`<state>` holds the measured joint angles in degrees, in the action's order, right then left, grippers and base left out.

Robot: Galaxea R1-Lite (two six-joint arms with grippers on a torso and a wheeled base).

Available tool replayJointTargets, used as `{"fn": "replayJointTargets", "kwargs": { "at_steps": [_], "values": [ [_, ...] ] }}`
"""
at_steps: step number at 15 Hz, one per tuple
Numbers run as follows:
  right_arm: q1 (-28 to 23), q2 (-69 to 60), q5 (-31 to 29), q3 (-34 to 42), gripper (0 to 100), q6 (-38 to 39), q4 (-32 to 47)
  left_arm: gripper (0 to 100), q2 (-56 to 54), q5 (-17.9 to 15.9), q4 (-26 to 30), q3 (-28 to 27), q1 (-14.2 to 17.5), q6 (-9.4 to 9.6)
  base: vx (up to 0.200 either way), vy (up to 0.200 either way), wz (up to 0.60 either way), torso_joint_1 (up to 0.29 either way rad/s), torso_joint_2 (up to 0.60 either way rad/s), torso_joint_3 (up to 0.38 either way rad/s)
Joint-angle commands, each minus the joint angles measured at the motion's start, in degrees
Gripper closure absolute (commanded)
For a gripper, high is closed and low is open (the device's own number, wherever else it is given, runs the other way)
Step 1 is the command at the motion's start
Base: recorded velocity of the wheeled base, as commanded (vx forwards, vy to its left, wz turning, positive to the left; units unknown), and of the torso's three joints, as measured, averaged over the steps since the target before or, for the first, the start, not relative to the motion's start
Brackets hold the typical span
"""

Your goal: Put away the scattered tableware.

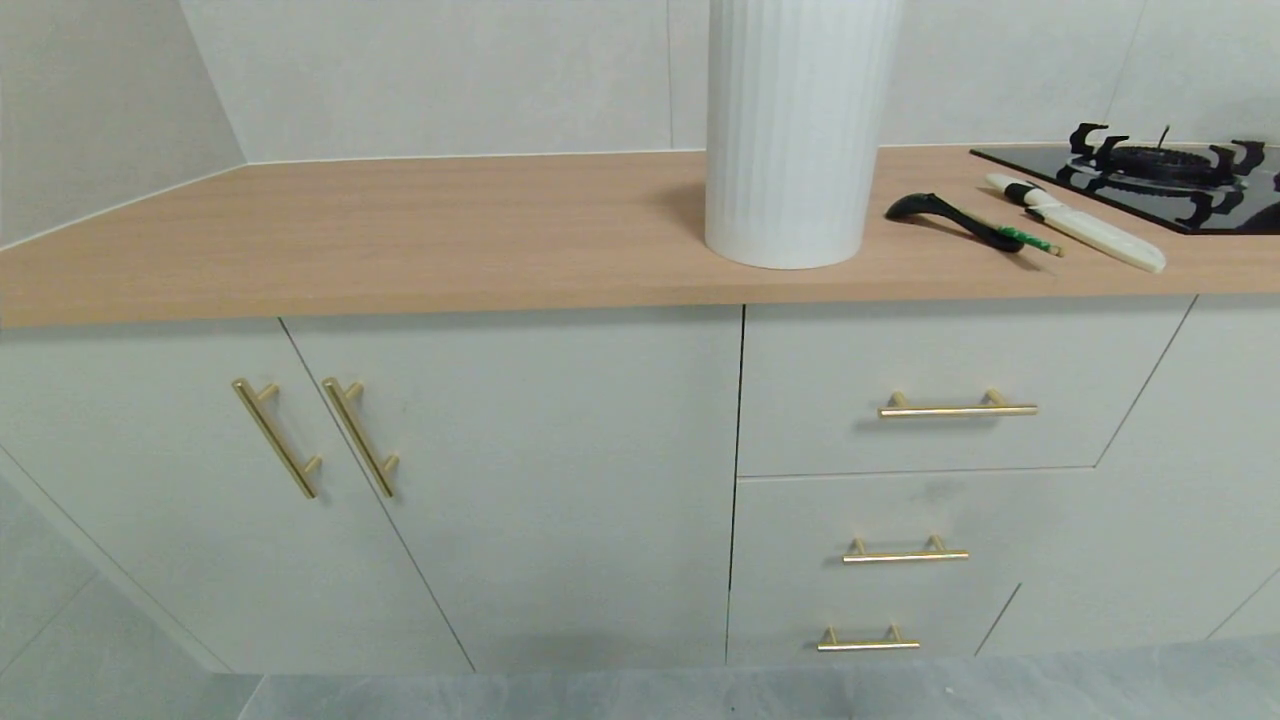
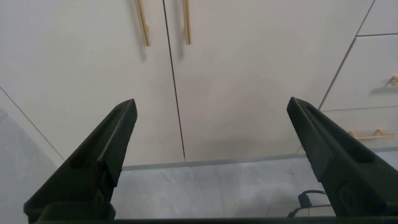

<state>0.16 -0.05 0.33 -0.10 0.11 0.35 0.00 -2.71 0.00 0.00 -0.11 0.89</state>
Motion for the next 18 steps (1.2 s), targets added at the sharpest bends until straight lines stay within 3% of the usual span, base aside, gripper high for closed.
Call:
{"fn": "replayJointTargets", "kwargs": {
  "at_steps": [1,2,3,4,8,12,14,18],
  "values": [
    [0.02,0.05,-0.42,0.01,0,-0.72,-0.09,0,0.09,-0.02,0.0,0.0,0.02,-0.01,0.0,0.0,0.0,0.0,0.0,0.0],
    [0.02,0.05,-0.42,0.01,0,-0.72,-0.09,0,0.09,-0.02,0.0,0.0,0.02,-0.01,0.0,0.0,0.0,0.0,0.0,0.0],
    [0.02,0.49,0.73,-5.79,0,-0.99,-1.23,0,0.09,-0.02,0.0,0.0,0.02,-0.01,0.0,0.0,0.0,0.0,0.0,0.0],
    [0.19,1.46,1.25,-7.02,0,-0.99,-0.97,0,0.09,-0.02,0.0,0.0,0.02,-0.01,0.0,0.0,0.0,0.0,0.0,0.0],
    [0.72,10.77,8.37,-7.37,0,-1.16,1.05,0,0.09,-0.02,0.0,0.0,0.02,-0.01,0.0,0.0,0.0,0.0,0.0,0.0],
    [3.97,27.56,12.06,-12.12,0,-1.25,0.96,0,0.09,-0.02,0.0,0.0,0.02,-0.01,0.0,0.0,0.0,0.0,0.0,0.0],
    [8.45,39.95,12.41,-14.14,0,-1.25,0.61,0,0.09,-0.02,0.0,0.0,0.02,-0.01,0.0,0.0,0.0,0.0,0.0,0.0],
    [8.98,59.2,12.33,-20.82,0,-1.34,-4.92,0,0.09,-0.02,0.0,0.0,0.02,-0.01,0.0,0.0,0.0,0.0,0.0,0.0]
  ]
}}
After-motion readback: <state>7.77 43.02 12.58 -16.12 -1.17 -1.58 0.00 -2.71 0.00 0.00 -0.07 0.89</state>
